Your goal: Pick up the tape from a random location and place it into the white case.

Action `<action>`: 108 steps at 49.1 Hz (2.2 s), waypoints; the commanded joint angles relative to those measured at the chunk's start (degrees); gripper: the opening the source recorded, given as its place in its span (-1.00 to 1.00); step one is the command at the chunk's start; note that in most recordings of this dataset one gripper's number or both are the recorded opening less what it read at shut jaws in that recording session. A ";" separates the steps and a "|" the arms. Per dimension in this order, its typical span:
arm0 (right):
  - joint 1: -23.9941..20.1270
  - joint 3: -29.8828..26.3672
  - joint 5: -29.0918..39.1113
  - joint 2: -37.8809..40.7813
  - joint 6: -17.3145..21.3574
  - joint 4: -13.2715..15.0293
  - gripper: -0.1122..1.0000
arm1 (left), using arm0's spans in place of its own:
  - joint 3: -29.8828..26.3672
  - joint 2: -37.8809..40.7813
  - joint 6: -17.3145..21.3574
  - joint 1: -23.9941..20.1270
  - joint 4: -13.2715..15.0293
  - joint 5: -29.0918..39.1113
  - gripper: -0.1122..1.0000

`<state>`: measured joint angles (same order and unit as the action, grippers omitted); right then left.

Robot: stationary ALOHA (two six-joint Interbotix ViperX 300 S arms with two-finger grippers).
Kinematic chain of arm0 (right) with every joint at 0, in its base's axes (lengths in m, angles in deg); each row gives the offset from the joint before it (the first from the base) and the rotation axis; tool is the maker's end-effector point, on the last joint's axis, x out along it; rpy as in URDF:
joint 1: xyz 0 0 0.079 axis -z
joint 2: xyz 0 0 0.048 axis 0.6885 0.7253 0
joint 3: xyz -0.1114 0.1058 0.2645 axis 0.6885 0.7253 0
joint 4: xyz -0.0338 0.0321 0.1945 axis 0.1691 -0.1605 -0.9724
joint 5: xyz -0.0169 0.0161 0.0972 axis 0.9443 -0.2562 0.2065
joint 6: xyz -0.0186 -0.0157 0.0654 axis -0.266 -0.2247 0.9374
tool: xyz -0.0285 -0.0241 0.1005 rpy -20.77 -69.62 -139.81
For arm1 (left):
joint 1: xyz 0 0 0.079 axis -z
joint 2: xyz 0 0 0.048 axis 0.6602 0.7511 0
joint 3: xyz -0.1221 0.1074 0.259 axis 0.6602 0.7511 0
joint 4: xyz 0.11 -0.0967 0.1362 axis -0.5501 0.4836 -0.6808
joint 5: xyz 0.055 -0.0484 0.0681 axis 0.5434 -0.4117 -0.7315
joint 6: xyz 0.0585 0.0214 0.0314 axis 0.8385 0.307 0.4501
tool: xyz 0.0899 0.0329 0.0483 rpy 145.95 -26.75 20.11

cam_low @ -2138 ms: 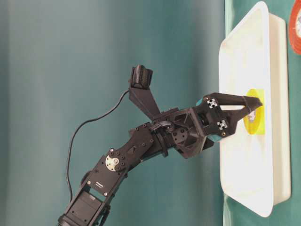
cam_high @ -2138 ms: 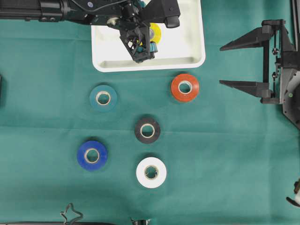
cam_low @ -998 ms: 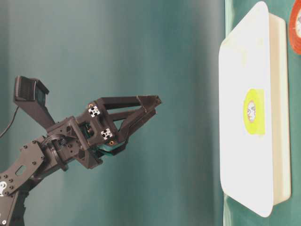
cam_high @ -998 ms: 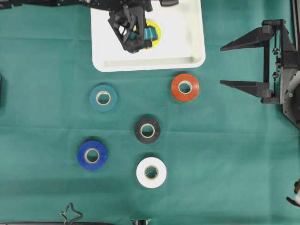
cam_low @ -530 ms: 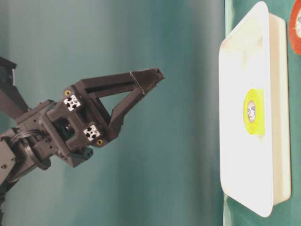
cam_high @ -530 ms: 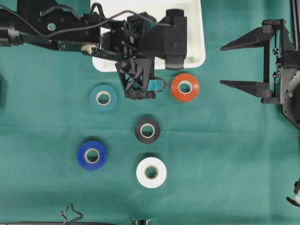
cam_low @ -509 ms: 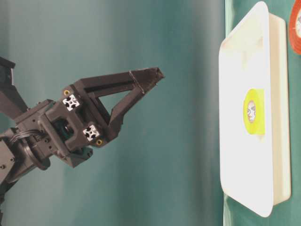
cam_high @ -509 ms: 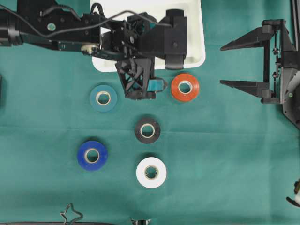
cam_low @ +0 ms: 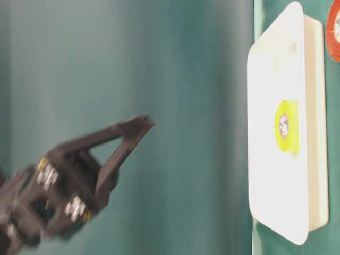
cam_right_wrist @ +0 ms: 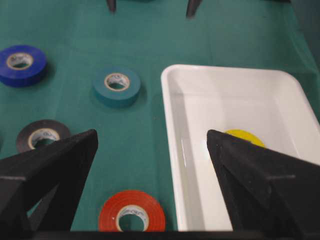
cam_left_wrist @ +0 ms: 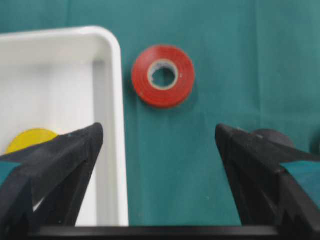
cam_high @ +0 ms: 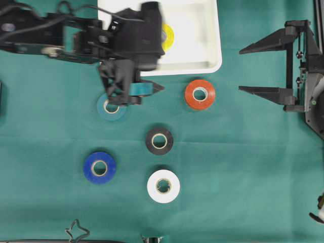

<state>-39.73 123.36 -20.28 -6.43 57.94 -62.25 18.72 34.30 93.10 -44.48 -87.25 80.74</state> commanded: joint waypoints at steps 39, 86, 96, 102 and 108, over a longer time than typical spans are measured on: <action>0.00 -0.88 -0.44 -0.35 0.62 0.44 0.84 | 34.01 -33.22 -0.62 -0.09 0.88 -26.37 0.94; 0.00 2.37 -5.01 -0.18 0.88 0.00 0.84 | 45.79 -38.23 -2.72 0.70 0.97 -33.40 0.93; -0.35 0.79 -7.12 3.60 1.32 -0.26 0.84 | 45.79 -38.23 -2.72 0.70 0.88 -33.40 0.93; -1.67 -1.49 -7.65 7.56 1.32 0.09 0.84 | 45.79 -38.32 -2.72 0.70 0.88 -33.40 0.93; -2.64 -4.39 -8.70 12.30 1.32 0.26 0.84 | 45.79 -38.32 -2.72 0.70 0.88 -33.49 0.93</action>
<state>-41.75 122.04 -27.75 3.41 59.17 -62.16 65.21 -4.20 90.47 -43.96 -86.46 47.78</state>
